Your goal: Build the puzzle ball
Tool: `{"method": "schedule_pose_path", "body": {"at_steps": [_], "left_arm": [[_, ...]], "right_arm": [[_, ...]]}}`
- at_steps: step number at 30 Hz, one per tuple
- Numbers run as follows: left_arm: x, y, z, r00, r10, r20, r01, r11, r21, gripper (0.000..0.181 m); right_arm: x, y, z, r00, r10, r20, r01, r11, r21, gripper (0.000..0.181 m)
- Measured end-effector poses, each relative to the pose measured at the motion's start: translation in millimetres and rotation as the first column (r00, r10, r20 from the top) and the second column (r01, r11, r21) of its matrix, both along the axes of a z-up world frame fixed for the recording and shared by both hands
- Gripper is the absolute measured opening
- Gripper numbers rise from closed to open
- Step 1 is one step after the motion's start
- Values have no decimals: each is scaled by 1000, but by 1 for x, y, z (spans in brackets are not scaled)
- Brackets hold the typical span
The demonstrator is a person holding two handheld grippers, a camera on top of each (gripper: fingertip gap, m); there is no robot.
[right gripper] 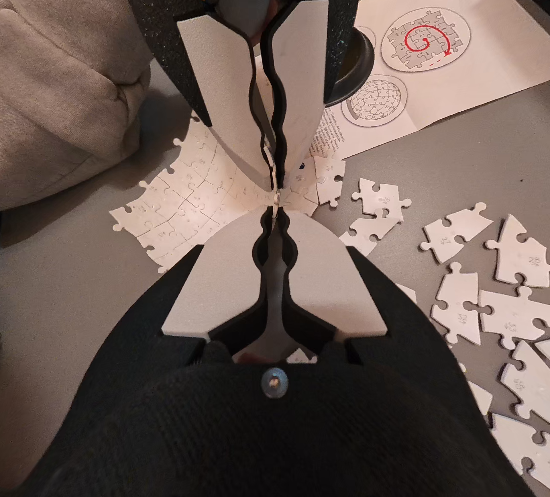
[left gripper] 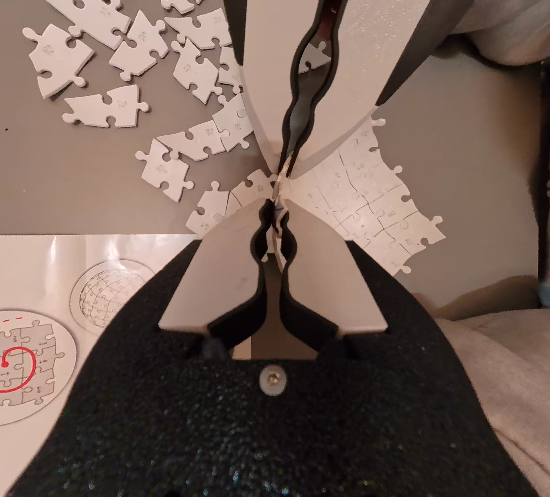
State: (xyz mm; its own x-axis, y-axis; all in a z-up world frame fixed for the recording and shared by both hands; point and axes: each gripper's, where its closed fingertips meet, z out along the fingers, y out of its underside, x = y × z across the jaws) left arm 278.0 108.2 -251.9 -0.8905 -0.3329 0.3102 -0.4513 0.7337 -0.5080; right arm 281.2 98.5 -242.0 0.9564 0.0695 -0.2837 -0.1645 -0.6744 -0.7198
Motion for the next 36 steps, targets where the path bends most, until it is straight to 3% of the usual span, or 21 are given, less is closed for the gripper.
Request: {"method": "schedule_pose_path", "body": {"at_steps": [1,13,25,36], "left_arm": [[0,0,0,1000,1,1,-1,1000,3,2],[4,1,1,999,4,38,-5,999,36,4],[1,1,-2,1000,9,-17,-9,1000,-6,4],[5,6,-6,999,39,18,-40,996,74,20]], "right_arm": [[0,1,0,1000,0,4,0,1000,2,4],[0,2,4,1000,9,23,-9,1000,25,4],[-2,1,2,999,39,35,-40,998,37,5],[-5,-7,-10,995,-10,-104,4,998,-64,6]]}}
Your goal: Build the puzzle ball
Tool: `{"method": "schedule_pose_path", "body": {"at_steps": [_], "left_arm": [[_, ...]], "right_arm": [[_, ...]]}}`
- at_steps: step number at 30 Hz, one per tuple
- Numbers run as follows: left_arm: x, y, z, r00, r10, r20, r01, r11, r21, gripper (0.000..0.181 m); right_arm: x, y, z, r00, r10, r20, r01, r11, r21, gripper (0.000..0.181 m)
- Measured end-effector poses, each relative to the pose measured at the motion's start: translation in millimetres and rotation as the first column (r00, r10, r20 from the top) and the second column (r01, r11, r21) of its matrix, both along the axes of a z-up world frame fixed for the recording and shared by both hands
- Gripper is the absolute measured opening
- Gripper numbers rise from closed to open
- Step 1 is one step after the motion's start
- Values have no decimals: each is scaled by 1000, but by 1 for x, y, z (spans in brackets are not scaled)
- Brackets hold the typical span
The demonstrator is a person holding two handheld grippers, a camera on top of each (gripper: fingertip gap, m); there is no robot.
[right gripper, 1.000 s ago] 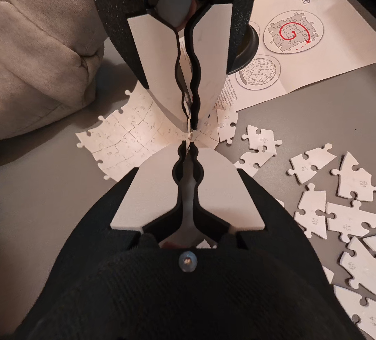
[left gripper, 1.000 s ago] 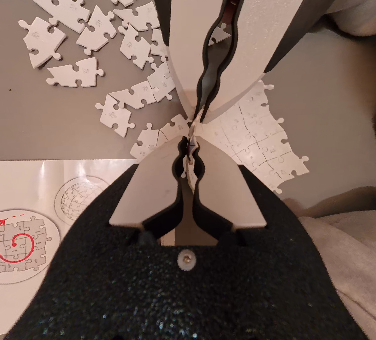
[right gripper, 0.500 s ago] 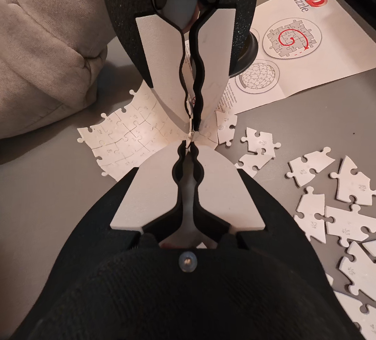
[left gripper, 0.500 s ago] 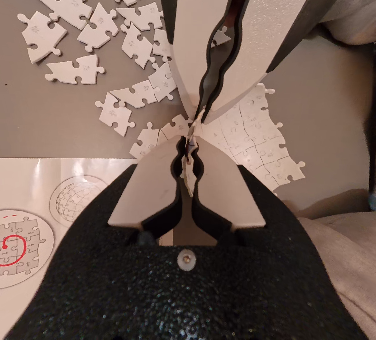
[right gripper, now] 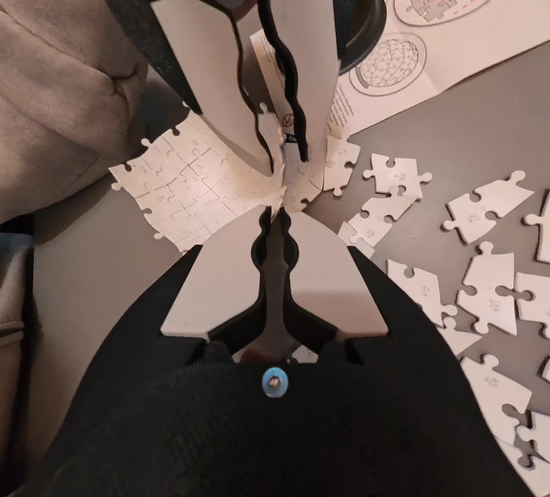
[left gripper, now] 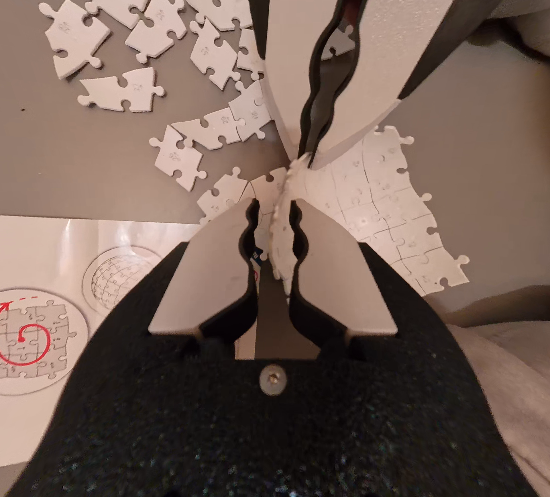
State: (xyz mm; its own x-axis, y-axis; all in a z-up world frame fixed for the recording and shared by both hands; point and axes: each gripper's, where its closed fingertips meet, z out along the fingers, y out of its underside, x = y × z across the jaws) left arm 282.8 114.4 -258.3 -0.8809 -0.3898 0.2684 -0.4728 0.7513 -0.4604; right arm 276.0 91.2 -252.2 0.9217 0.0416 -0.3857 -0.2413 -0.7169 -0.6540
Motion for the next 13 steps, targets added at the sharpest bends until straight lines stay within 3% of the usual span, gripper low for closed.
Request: {"method": "schedule_pose_path", "body": {"at_steps": [6,13], "left_arm": [[3,3,20,996,39,77,-37,999,-17,34],[25,26,51,939,230,256,-245,969,25,35]], "right_arm": [[-4,-4,-2,999,12,-39,-13,1000,-24,8],[2,-9,0,1000,-16,-13,16,999,-40,39]]}}
